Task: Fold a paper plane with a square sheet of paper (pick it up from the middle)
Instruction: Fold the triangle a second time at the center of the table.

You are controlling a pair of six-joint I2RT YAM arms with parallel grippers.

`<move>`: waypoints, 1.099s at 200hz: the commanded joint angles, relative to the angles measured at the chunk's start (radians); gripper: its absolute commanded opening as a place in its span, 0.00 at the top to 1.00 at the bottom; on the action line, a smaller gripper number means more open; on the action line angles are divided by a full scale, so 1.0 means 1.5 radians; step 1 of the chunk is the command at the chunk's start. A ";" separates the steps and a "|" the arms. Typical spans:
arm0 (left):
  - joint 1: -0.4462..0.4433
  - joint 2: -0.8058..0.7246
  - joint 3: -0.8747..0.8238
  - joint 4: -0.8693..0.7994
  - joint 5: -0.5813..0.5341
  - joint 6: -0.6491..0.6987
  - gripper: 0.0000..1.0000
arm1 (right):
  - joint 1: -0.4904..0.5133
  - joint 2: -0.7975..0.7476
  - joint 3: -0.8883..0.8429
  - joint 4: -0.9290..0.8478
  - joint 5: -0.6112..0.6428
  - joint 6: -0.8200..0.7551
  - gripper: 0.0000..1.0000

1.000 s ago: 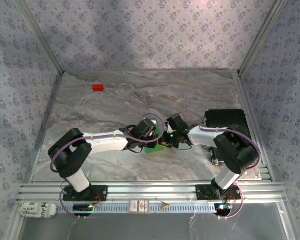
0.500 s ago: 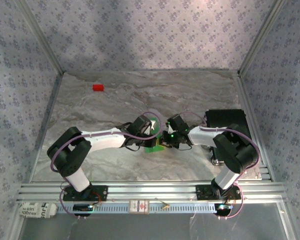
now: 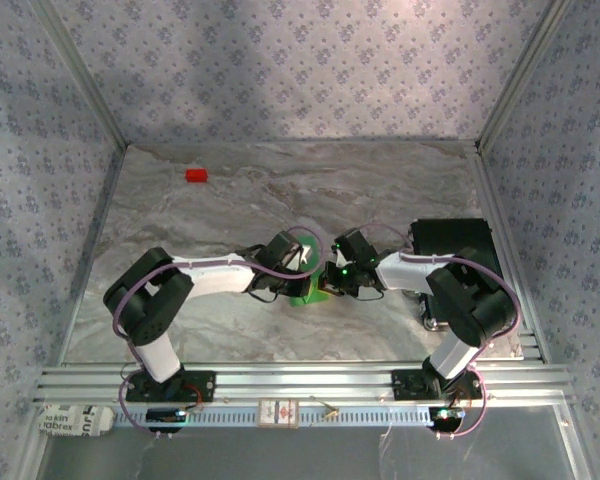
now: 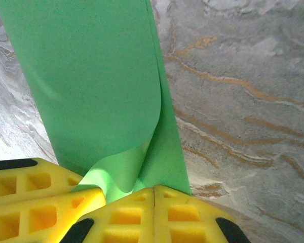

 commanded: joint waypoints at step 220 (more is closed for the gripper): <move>0.038 -0.028 0.005 -0.004 -0.003 0.013 0.96 | 0.005 0.013 0.030 -0.100 0.045 -0.044 1.00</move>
